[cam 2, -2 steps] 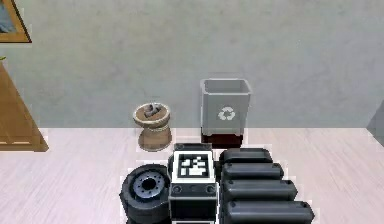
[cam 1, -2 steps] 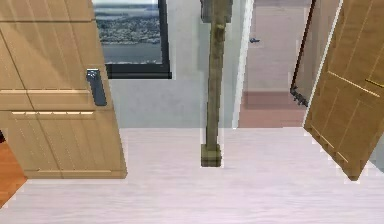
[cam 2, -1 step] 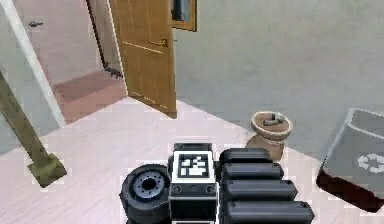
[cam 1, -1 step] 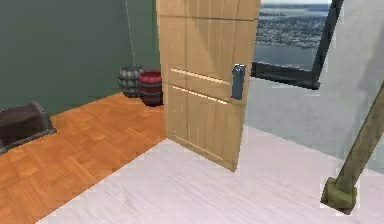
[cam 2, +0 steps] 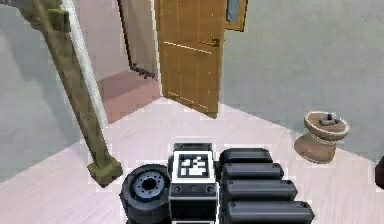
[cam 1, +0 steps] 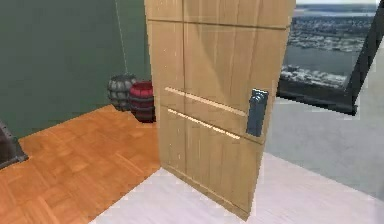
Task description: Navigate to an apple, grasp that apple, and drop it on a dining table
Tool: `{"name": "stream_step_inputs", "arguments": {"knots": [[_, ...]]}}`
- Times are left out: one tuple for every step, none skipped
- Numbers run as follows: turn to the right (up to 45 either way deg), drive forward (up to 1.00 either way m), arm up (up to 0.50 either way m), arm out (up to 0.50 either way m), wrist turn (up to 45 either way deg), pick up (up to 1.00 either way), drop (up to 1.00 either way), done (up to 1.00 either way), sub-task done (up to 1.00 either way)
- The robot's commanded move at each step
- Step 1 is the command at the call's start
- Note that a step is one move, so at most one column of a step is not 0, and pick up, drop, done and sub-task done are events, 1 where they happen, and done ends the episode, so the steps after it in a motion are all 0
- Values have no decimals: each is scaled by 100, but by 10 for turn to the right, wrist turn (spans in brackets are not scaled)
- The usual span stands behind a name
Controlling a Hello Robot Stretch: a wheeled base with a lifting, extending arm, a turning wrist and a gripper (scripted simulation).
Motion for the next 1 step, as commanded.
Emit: {"name": "stream_step_inputs", "arguments": {"knots": [[-450,0,0,0,0,0,0,0,0]]}}
